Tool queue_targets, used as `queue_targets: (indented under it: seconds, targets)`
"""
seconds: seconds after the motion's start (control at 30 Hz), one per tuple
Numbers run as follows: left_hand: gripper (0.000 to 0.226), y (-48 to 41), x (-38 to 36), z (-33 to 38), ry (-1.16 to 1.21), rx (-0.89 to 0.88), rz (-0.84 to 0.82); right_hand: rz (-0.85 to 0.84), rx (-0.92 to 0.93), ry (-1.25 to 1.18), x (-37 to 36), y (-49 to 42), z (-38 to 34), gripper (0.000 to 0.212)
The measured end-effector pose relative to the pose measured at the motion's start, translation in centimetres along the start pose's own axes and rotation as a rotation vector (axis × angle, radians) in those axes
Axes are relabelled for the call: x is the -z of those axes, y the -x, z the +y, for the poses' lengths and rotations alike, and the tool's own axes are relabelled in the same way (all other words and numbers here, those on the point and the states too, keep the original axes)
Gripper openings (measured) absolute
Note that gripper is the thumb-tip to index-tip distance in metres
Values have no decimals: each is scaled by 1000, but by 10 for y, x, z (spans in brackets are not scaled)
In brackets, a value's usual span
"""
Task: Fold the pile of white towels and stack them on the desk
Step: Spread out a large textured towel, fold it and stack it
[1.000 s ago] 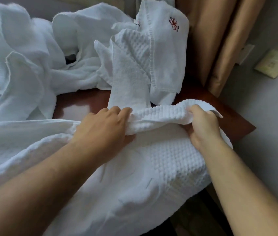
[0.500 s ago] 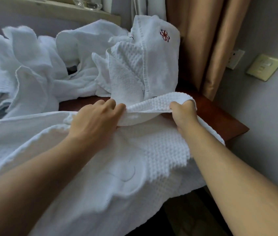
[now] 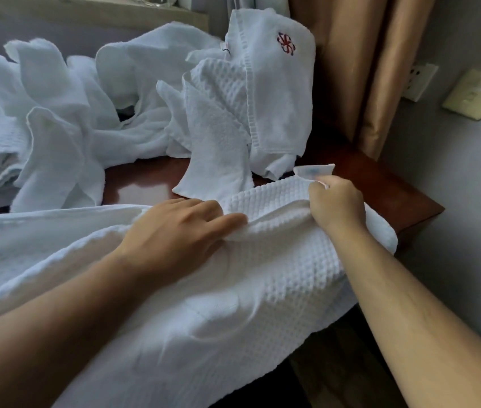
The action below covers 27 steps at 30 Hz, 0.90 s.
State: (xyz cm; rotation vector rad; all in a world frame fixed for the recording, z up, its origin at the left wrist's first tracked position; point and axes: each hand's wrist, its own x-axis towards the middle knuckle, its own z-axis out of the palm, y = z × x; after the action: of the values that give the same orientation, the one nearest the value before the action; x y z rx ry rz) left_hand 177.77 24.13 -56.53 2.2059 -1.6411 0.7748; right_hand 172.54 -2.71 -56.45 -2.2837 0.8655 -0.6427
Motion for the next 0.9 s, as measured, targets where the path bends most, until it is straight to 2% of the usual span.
queue_targets:
  seconds: [0.07, 0.17, 0.23, 0.33, 0.4, 0.5, 0.57, 0.7, 0.77, 0.9]
  targets:
    - [39, -1, 1, 1, -1, -10, -18, 67, 16, 33, 3, 2, 10, 25]
    - [36, 0, 2, 1, 8, -42, -22, 189, -50, -85, 9, 3, 14, 27]
    - [33, 1, 2, -1, 25, -71, -32, 226, -105, -153, 9, 3, 12, 43]
    - [29, 2, 1, -2, 48, -78, -39, 306, -96, -236, 6, 8, 10, 77]
    - [28, 1, 1, -2, 57, -72, -26, 404, -56, -150, 6, 13, 9, 86]
    - [29, 1, 1, -2, 66, -67, -13, 475, 105, 95, 8, 15, 10, 68]
    - [29, 1, 1, -1, 72, -61, -8, 360, 110, 223, 15, 7, 14, 59]
    - [30, 1, 0, -2, 58, -44, -4, 1, -166, 113, 46, -21, 25, 67]
    - [30, 1, -1, -2, 56, -40, -6, -87, -183, 135, 58, -28, 31, 68]
    - [34, 0, -2, -2, 73, -32, 7, -327, -218, 348, 67, -37, 29, 75]
